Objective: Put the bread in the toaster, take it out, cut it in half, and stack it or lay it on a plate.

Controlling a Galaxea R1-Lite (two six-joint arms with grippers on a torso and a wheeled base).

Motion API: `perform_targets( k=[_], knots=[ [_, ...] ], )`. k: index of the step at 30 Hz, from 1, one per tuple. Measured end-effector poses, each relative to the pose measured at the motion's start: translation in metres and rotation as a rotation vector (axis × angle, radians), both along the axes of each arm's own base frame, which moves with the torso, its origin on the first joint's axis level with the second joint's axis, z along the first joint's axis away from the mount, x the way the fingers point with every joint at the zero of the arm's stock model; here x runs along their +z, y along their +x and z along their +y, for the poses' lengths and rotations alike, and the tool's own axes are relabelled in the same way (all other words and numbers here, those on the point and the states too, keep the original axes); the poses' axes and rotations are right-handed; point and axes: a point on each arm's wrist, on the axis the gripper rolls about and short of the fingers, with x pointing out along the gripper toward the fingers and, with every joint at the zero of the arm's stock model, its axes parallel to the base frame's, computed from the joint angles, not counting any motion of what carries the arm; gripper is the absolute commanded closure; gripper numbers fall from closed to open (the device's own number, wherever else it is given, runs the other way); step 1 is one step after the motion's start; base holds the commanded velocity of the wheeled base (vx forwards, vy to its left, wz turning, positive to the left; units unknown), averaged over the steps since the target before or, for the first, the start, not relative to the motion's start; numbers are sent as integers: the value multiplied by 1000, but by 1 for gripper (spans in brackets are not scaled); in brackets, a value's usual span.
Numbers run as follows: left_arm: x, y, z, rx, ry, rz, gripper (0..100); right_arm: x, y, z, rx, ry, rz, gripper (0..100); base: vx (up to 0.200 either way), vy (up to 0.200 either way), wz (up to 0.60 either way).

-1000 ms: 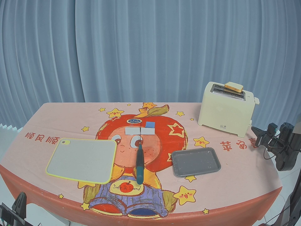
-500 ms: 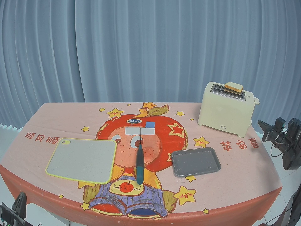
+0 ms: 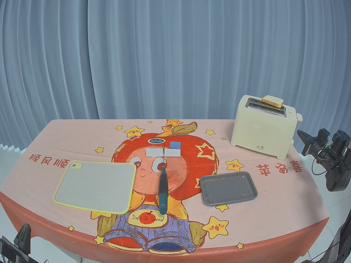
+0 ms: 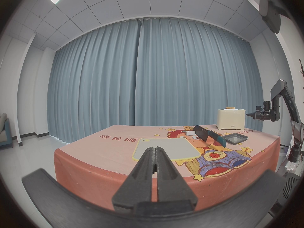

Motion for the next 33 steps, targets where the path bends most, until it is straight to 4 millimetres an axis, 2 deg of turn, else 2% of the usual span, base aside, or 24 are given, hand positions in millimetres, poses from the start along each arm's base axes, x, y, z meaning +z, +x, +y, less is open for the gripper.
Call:
perform_targets(
  k=[11, 25, 33],
  knots=[
    [0, 0, 0, 0, 0, 0, 100, -8, 20, 1, 14, 14, -14, 100, 0, 0, 0],
    [0, 0, 0, 0, 0, 0, 100, -11, 31, -1, -23, 11, -29, 100, 0, 0, 0],
    [0, 0, 0, 0, 0, 0, 100, -16, 30, 2, -12, 14, -11, 100, 0, 0, 0]
  ],
)
